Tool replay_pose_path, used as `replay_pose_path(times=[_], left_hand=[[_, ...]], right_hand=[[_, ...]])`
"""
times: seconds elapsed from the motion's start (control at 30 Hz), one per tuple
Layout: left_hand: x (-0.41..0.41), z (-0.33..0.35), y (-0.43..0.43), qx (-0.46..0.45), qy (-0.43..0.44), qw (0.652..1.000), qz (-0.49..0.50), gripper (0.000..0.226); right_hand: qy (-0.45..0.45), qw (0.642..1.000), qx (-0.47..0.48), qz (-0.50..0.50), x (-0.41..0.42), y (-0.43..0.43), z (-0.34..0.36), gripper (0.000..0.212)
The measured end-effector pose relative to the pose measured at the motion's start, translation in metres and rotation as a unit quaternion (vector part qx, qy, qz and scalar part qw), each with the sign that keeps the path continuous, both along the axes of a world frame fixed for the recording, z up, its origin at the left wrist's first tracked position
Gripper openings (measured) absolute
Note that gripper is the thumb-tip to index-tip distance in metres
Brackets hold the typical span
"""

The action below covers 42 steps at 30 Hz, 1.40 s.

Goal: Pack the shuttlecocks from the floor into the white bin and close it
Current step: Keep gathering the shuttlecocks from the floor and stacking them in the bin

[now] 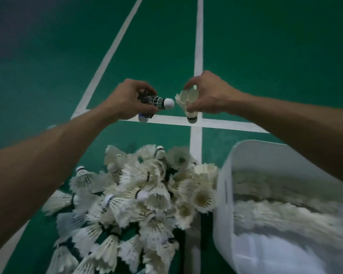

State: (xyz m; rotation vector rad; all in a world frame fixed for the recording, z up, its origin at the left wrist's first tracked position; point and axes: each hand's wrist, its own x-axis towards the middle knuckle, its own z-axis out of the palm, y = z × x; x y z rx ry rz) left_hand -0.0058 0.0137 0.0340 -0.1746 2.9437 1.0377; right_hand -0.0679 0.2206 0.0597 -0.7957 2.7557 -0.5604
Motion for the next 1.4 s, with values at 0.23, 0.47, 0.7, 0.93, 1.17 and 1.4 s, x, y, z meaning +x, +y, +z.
replay_pose_path(times=[0.23,0.47,0.7,0.93,1.17,1.4], left_hand=[[0.001,0.048,0.114,0.01,0.06,0.991,-0.121,0.041],[0.026,0.069,0.204,0.005,0.092,0.972,-0.216,0.044],[0.058,0.04,0.237,-0.036,0.006,0.959,-0.281,0.047],[0.059,0.029,0.236,-0.039,0.024,0.963,-0.267,0.048],[0.056,0.018,0.232,-0.064,0.081,0.955,-0.278,0.05],[0.06,0.013,0.214,-0.107,0.109,0.94,-0.304,0.049]], right_hand=[[-0.009,0.988,-0.083,-0.132,0.039,0.126,0.041,0.055],[-0.111,0.959,-0.145,-0.219,0.095,0.226,0.034,0.04],[-0.167,0.958,-0.088,-0.214,0.13,0.269,0.006,0.043],[-0.171,0.979,0.096,-0.053,0.165,0.241,-0.039,0.054],[-0.244,0.958,0.148,0.01,0.185,0.197,-0.083,0.059],[-0.25,0.948,0.195,0.001,0.199,0.177,-0.104,0.055]])
